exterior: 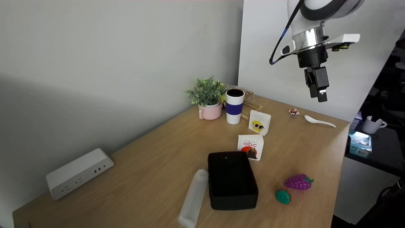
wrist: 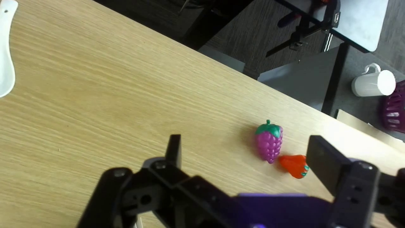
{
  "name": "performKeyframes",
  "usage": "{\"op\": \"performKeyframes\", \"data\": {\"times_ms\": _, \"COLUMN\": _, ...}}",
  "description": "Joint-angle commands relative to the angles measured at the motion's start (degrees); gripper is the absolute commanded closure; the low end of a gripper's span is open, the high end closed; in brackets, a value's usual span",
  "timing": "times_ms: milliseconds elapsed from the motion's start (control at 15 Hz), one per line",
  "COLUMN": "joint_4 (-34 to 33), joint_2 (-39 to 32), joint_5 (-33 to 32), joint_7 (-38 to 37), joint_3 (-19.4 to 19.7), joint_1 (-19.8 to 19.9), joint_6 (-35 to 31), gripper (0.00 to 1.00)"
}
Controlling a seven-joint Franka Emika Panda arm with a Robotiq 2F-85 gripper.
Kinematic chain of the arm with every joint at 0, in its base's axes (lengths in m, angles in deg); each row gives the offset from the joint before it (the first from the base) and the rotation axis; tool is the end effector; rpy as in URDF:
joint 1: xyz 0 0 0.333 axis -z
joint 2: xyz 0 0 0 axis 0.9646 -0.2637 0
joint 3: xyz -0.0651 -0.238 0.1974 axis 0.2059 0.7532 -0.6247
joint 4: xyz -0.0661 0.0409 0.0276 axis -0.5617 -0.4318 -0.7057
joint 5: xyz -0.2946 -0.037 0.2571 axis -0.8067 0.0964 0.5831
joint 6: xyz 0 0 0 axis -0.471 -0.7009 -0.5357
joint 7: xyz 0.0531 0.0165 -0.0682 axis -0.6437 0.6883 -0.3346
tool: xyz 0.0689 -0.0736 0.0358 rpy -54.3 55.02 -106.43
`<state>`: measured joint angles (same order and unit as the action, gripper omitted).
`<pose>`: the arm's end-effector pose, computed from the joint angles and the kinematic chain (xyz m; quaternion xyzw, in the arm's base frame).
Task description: Put the yellow and orange books in the black box
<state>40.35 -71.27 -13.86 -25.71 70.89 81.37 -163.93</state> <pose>0.5722 -0.1184 0.3281 -0.9534 -0.2002 0.1920 0.1189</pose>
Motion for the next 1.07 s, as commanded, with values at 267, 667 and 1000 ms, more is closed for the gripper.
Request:
{"op": "performKeyframes", "data": {"times_ms": 267, "joint_4": 0.09, "joint_2": 0.05, "joint_5": 0.30, "joint_7": -0.09, "joint_3": -1.70, "joint_1": 1.80, "joint_6": -0.72, "gripper": 0.00}}
{"op": "performKeyframes", "data": {"times_ms": 667, "joint_4": 0.46, "joint_2": -0.27, "joint_5": 5.82, "joint_7": 0.13, "joint_3": -1.78, "joint_1": 3.57, "joint_6": -8.77, "gripper": 0.00}}
{"op": "performKeyframes", "data": {"times_ms": 1000, "joint_4": 1.27, "joint_2": -1.50, "joint_5": 4.33, "joint_7": -2.87, "joint_3": -0.84, "joint_1": 4.38, "joint_6": -18.45, "gripper": 0.00}}
